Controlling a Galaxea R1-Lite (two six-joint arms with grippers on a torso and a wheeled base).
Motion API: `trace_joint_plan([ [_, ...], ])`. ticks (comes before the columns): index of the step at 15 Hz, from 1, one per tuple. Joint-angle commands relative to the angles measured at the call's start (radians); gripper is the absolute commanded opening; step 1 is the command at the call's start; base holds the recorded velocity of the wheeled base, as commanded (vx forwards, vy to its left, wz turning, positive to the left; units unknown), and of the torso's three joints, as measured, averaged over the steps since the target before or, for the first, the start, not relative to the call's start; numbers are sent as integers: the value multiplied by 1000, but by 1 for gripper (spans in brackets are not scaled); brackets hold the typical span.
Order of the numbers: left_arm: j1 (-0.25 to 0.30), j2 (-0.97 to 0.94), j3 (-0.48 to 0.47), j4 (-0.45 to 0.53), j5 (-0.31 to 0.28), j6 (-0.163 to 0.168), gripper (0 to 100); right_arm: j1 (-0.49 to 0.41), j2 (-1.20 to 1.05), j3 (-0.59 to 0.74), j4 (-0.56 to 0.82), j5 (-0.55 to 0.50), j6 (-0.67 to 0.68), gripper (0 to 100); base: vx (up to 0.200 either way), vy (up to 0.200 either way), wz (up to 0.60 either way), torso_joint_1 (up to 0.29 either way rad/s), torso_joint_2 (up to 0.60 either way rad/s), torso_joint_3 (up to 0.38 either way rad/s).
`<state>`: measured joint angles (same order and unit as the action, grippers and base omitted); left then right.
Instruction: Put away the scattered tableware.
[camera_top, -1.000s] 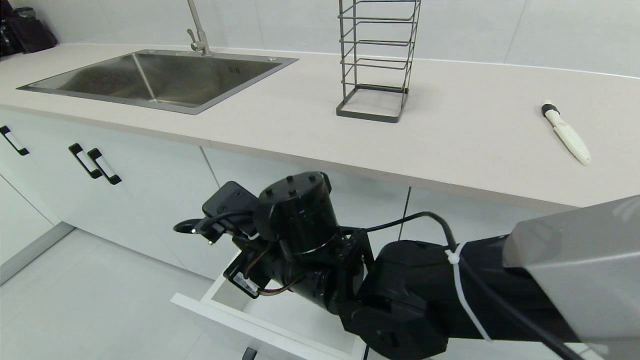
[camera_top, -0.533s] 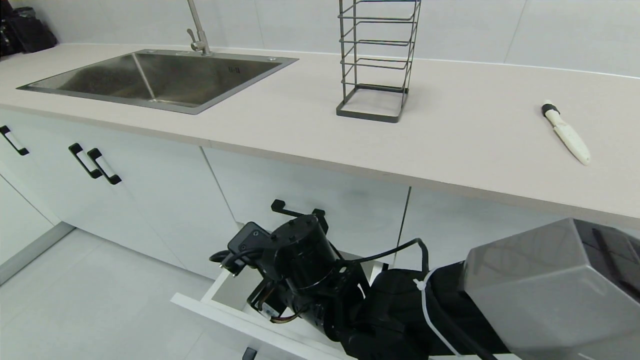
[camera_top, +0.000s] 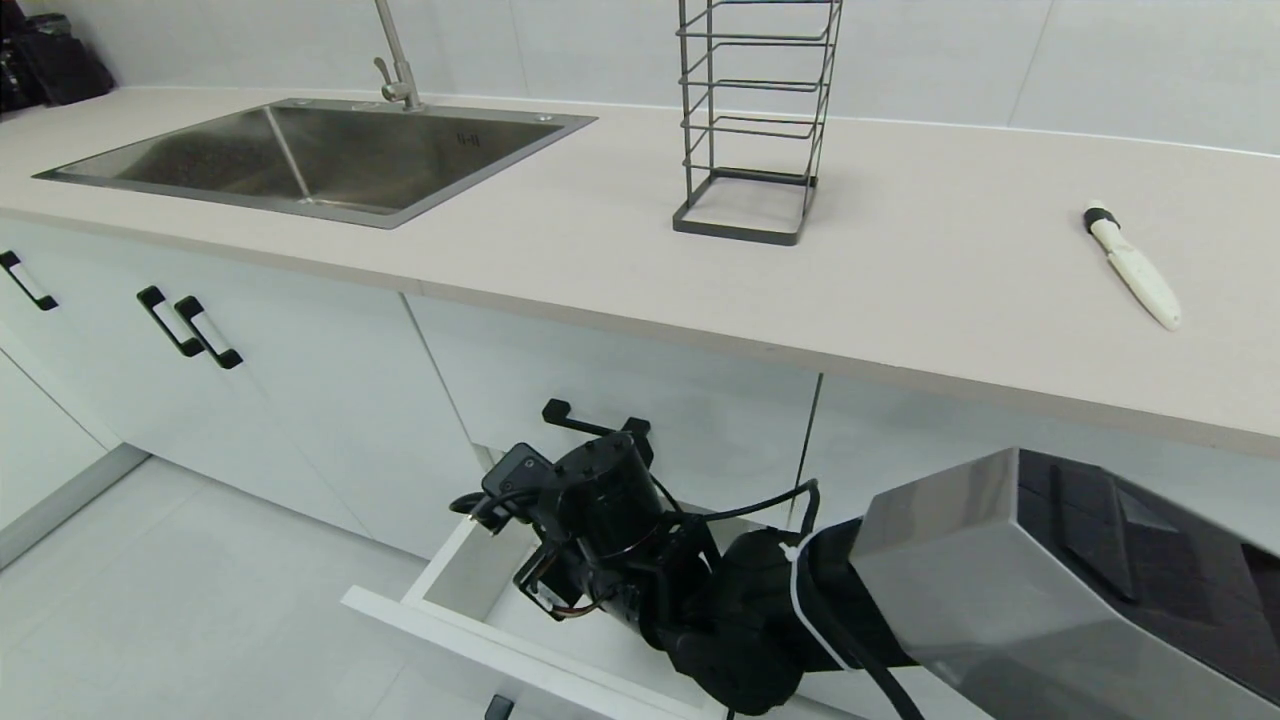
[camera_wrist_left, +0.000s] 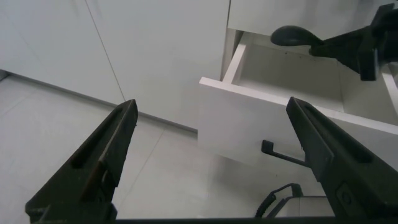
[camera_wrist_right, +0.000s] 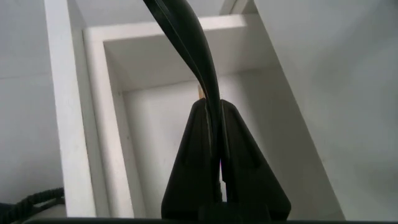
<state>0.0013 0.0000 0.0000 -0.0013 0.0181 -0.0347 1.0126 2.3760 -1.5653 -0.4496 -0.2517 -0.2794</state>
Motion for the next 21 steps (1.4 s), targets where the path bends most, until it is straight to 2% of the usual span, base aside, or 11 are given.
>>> trace_joint_plan([
  [1,0,0,0,0,0,-1,100,-17,51,-24,-1,0,-3,0,0,0,0,0,0,0],
  [21,0,0,0,0,0,-1,100,-68,163,-27,-1,5,-1,0,0,0,0,0,0,0],
])
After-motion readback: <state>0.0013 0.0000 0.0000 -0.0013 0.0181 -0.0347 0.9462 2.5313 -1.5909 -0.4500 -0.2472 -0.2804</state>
